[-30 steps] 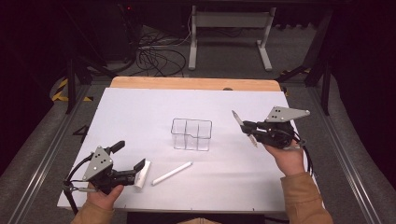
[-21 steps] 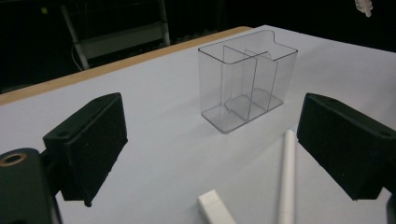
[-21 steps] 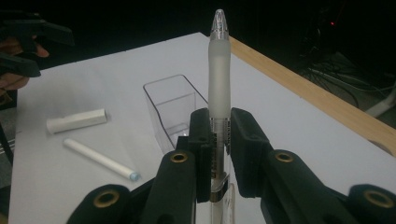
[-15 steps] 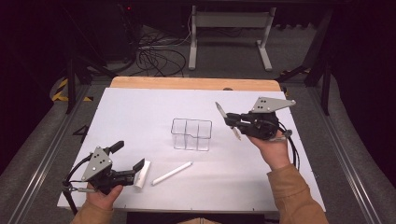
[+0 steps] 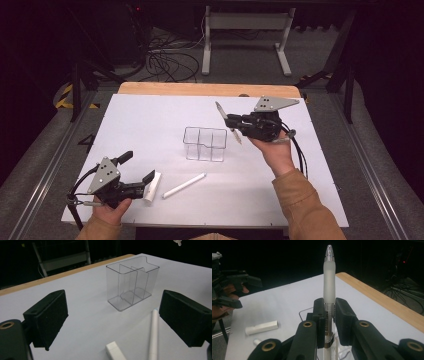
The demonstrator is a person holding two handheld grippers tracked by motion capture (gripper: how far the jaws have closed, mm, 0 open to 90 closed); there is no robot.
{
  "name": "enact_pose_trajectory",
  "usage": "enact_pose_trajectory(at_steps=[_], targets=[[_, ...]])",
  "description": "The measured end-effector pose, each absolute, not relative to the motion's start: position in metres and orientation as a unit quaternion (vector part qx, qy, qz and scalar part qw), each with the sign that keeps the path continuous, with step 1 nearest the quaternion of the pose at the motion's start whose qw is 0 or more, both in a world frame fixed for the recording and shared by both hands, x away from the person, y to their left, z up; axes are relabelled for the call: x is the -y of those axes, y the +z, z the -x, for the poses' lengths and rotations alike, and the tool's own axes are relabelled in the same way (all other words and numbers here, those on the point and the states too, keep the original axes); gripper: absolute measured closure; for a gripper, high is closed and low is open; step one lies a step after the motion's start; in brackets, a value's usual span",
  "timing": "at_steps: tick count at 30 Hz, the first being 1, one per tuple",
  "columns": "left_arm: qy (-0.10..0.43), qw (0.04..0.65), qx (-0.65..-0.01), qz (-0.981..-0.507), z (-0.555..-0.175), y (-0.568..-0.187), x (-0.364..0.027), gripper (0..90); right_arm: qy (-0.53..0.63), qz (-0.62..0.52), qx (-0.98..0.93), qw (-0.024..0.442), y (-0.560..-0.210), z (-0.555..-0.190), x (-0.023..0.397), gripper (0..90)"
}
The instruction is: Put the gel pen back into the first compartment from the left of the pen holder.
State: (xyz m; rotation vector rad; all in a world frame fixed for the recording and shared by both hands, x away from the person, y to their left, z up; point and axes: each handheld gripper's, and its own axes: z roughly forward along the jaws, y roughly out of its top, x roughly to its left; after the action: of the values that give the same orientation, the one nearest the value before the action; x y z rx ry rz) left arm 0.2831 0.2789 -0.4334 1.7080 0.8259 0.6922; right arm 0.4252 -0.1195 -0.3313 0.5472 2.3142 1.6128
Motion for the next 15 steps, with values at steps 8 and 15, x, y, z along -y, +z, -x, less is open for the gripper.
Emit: enact_pose_trajectory(at_steps=[8,15], targets=[[0.29,0.532,-0.346,-0.716,-0.283,-0.434,-0.279,9.1,0.572,-0.186,-0.789,0.127,-0.337,-0.433,0.103,78.9],[0.29,0.532,-0.345,-0.717,-0.283,-0.434,-0.279,9.1,0.578,-0.183,-0.786,0.121,-0.342,-0.438,0.086,78.8]])
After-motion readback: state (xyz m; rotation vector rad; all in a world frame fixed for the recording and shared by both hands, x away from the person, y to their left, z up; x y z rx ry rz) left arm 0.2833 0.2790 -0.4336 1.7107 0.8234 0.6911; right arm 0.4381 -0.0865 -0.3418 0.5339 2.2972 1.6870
